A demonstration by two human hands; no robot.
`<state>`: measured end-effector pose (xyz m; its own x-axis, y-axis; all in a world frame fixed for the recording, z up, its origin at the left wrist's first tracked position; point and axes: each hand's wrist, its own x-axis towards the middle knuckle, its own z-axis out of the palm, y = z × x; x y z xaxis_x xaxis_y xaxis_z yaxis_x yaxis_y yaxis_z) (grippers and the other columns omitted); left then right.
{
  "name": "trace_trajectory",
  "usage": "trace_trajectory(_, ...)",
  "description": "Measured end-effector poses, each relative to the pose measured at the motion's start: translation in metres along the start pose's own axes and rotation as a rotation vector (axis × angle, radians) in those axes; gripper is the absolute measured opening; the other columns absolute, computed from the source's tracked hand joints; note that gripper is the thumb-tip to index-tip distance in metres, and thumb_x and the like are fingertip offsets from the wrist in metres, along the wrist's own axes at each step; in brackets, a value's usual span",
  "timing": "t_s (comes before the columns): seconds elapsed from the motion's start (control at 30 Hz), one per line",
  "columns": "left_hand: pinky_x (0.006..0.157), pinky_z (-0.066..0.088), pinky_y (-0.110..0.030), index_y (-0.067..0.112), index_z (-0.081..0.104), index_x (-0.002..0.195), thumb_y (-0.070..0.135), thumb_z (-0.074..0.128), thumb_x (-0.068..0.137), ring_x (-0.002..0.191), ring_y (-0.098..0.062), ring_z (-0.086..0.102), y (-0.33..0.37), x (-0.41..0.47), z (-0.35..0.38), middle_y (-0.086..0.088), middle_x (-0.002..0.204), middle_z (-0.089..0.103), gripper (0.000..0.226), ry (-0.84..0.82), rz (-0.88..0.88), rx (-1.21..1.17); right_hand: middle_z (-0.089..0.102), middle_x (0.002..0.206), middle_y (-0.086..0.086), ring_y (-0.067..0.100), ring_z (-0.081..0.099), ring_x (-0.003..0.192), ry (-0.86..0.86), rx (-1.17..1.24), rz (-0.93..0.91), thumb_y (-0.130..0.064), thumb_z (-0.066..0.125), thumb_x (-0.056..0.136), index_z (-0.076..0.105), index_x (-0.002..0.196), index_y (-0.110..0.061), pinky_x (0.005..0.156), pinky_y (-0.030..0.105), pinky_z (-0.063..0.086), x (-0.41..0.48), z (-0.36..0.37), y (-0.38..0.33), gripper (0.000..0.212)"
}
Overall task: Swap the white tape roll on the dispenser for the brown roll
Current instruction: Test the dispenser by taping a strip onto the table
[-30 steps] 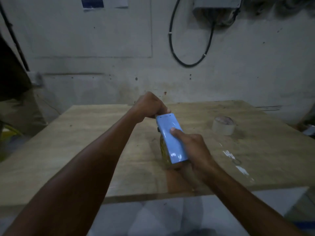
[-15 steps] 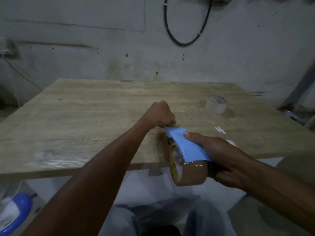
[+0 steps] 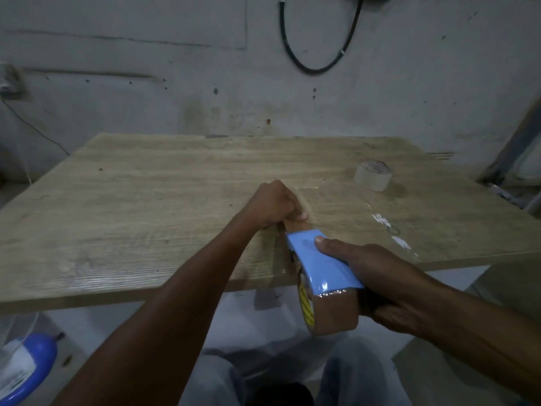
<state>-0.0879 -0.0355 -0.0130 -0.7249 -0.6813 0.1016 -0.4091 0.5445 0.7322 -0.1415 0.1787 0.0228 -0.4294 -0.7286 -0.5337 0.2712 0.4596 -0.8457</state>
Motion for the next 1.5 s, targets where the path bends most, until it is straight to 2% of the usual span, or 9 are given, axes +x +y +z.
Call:
trace_trajectory(0.1,0.062,0.040,-0.002,0.016,0.082,0.079,0.019,0.086,0.072,0.067,0.016,0.059,-0.005,-0.001,0.003,0.013,0.071,0.073,0.009,-0.030,0.055,0.023,0.078,0.090,0.018,0.028,0.075,0.070,-0.013,0.002,0.036,-0.035,0.073,0.086,0.068,0.111,-0.003,0.064,0.036,0.060,0.000,-0.001,0.004,0.041)
trace_trajectory(0.43,0.061,0.037,0.000,0.017,0.081,0.077,0.016,0.090,0.067,0.065,0.015,0.059,-0.016,0.001,0.008,0.002,0.075,0.076,0.013,0.051,0.129,0.060,0.078,0.091,0.018,0.026,0.075,0.067,-0.013,0.016,0.057,-0.037,0.071,0.087,0.065,0.114,-0.005,0.056,0.033,0.060,-0.001,-0.002,0.007,0.042)
trace_trajectory(0.63,0.086,0.052,-0.033,0.014,0.070,0.108,0.016,0.075,0.081,0.099,-0.019,0.066,-0.010,0.007,0.020,-0.004,0.102,0.071,0.027,0.191,0.204,0.177,0.078,0.093,0.018,0.028,0.075,0.073,-0.010,0.019,0.059,-0.035,0.072,0.088,0.065,0.115,-0.005,0.062,0.036,0.060,0.000,-0.002,0.006,0.041)
trace_trajectory(0.73,0.112,0.031,-0.052,0.023,0.055,0.135,0.039,0.059,0.096,0.139,-0.026,0.041,-0.005,0.012,0.039,-0.006,0.147,0.049,0.043,0.069,0.286,0.334,0.079,0.091,0.017,0.027,0.075,0.070,-0.005,0.017,0.054,-0.033,0.072,0.088,0.067,0.113,-0.005,0.061,0.036,0.060,0.001,0.000,0.007,0.038)
trace_trajectory(0.8,0.118,0.014,-0.060,0.029,0.040,0.149,0.053,0.045,0.100,0.153,-0.024,0.016,-0.005,0.018,0.046,-0.001,0.164,0.027,0.055,-0.082,0.266,0.501,0.078,0.094,0.017,0.028,0.074,0.076,-0.011,0.012,0.057,-0.031,0.070,0.089,0.067,0.115,-0.006,0.068,0.039,0.060,0.000,0.002,0.009,0.036)
trace_trajectory(0.87,0.119,0.003,-0.063,0.033,0.032,0.153,0.059,0.036,0.100,0.155,-0.022,0.003,-0.008,0.023,0.046,0.003,0.168,0.015,0.059,-0.184,0.222,0.549,0.078,0.095,0.016,0.029,0.073,0.079,-0.014,-0.002,0.074,-0.028,0.068,0.089,0.066,0.114,-0.007,0.075,0.043,0.058,0.000,0.003,0.010,0.033)
trace_trajectory(1.07,0.118,0.001,-0.065,0.039,0.031,0.152,0.059,0.030,0.101,0.156,-0.021,0.003,-0.015,0.024,0.051,0.005,0.167,0.017,0.054,-0.145,0.236,0.588,0.078,0.099,0.016,0.031,0.073,0.085,0.029,-0.072,0.117,-0.038,0.071,0.086,0.067,0.114,-0.010,0.087,0.048,0.056,0.001,0.005,0.013,0.039)
trace_trajectory(1.37,0.116,0.006,-0.068,0.041,0.025,0.154,0.059,0.025,0.102,0.155,-0.024,0.005,-0.016,0.024,0.050,0.005,0.167,0.017,0.055,-0.169,0.208,0.607,0.076,0.069,0.009,0.019,0.069,0.052,0.096,-0.180,0.070,-0.038,0.073,0.086,0.069,0.097,-0.009,0.053,0.027,0.057,-0.001,0.012,0.005,0.031)
trace_trajectory(1.5,0.115,0.009,-0.068,0.042,0.027,0.152,0.060,0.026,0.101,0.154,-0.024,0.009,-0.017,0.025,0.051,0.004,0.166,0.020,0.054,-0.135,0.231,0.624,0.076,0.081,0.015,0.030,0.072,0.072,0.142,-0.221,0.061,-0.039,0.072,0.085,0.068,0.100,-0.007,0.083,0.050,0.060,-0.002,0.016,0.006,0.036)
